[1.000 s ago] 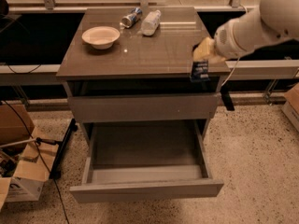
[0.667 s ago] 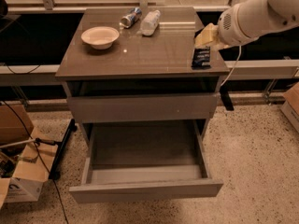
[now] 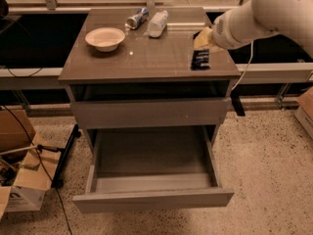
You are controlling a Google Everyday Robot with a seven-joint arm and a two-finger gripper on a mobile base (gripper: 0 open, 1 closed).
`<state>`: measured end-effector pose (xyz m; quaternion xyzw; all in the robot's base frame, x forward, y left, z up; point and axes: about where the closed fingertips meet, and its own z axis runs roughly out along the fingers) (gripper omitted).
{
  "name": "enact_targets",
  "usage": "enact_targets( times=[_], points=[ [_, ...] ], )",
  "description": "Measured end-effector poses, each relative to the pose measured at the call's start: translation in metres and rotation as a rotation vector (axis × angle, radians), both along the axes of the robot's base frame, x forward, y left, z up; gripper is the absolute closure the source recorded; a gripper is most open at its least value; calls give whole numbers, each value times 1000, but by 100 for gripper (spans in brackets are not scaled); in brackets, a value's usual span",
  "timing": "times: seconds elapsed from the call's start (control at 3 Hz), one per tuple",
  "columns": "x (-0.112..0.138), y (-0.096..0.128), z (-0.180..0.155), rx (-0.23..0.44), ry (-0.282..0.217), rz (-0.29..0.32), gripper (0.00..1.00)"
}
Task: Pick rxbar blueberry from middle drawer and place on counter
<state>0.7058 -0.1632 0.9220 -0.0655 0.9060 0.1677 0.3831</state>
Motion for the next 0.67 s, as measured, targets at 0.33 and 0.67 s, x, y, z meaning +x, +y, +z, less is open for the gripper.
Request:
enact_targets(
  times=[0.33,0.67],
  points=[
    [44,16,-8,12,-49,-1,100],
    [83,32,-23,16,-34,2,84]
  ],
)
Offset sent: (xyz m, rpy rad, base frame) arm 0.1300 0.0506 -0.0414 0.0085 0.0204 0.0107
